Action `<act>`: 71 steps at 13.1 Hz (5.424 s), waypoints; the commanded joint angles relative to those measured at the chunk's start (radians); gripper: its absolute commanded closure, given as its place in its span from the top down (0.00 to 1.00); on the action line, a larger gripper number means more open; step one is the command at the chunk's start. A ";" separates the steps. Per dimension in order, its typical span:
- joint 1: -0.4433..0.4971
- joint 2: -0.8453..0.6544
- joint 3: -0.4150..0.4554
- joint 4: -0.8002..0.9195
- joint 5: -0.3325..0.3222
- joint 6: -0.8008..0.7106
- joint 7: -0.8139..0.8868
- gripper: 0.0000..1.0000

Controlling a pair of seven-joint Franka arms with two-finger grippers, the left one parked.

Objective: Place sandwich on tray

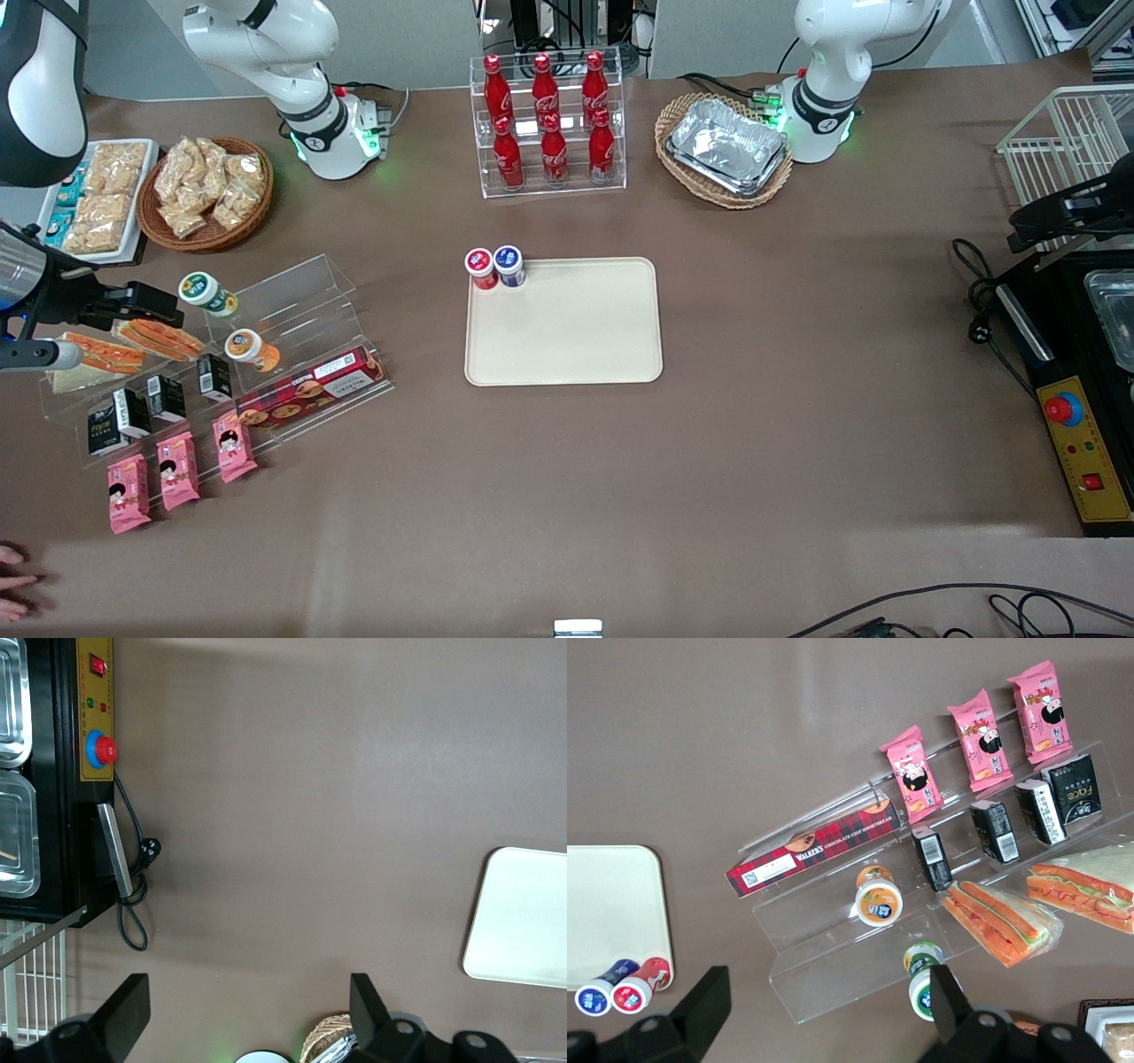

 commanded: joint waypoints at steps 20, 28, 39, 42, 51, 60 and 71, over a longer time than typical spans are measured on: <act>-0.023 -0.005 -0.336 0.026 0.057 0.059 0.634 1.00; -0.051 0.113 -0.398 -0.060 0.096 0.264 0.627 1.00; -0.069 0.127 -0.398 -0.305 0.096 0.490 0.621 1.00; -0.069 0.130 -0.396 -0.315 0.096 0.495 0.620 1.00; -0.071 0.144 -0.396 -0.347 0.096 0.524 0.597 0.95; -0.081 0.136 -0.398 -0.355 0.097 0.538 0.470 0.48; -0.054 0.141 -0.375 -0.011 0.083 0.159 0.106 0.45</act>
